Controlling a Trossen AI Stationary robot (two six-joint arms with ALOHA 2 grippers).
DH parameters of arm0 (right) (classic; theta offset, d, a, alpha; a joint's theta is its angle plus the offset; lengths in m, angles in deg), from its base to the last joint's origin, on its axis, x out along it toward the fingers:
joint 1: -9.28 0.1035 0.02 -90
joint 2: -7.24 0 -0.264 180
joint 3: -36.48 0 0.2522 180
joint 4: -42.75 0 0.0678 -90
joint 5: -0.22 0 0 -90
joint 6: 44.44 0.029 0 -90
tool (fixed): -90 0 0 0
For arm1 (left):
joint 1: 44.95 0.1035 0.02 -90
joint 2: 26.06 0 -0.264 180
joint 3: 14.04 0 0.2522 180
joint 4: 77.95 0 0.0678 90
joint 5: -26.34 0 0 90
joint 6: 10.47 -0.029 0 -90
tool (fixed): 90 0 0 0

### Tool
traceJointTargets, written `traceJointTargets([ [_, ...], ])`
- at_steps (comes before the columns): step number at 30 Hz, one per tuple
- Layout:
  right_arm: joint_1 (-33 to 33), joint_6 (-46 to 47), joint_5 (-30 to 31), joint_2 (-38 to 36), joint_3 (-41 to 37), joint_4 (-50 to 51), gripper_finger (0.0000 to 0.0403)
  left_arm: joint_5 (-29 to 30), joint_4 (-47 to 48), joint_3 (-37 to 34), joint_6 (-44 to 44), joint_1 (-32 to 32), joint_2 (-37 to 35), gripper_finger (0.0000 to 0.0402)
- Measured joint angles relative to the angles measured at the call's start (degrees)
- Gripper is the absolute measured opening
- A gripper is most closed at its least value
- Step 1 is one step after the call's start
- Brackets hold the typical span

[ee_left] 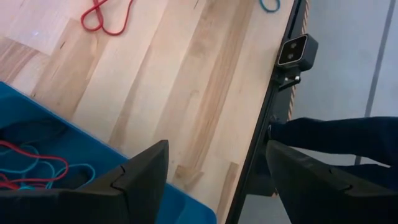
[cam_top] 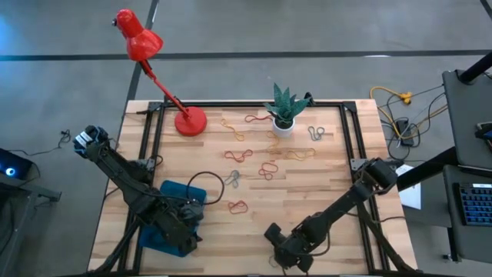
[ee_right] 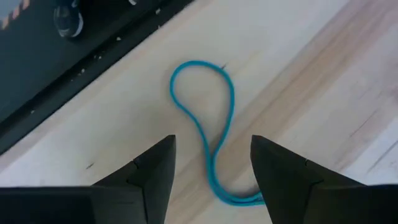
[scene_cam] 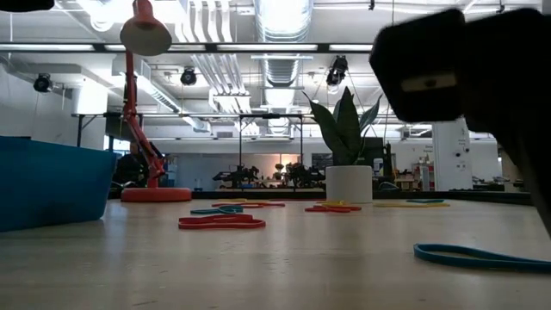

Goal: Pick and place rubber bands into bin
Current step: Put the blue rubber band into the blue bin

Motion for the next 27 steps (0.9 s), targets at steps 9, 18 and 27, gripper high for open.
traceJointTargets([
  [9,-0.6,6.2,-4.3,1.3,-1.2,-0.3,0.0139,0.2,-0.1,0.0,-0.9,0.0,0.0,0.0254],
  [18,-0.5,6.9,-3.4,3.3,-1.1,-0.6,0.0057,0.2,-0.1,0.0,-0.9,0.0,0.0,0.0254],
  [27,-0.1,12.4,-2.0,3.8,-0.6,0.1,0.0013,0.3,-0.2,0.0,-0.9,0.0,0.0,0.0254],
])
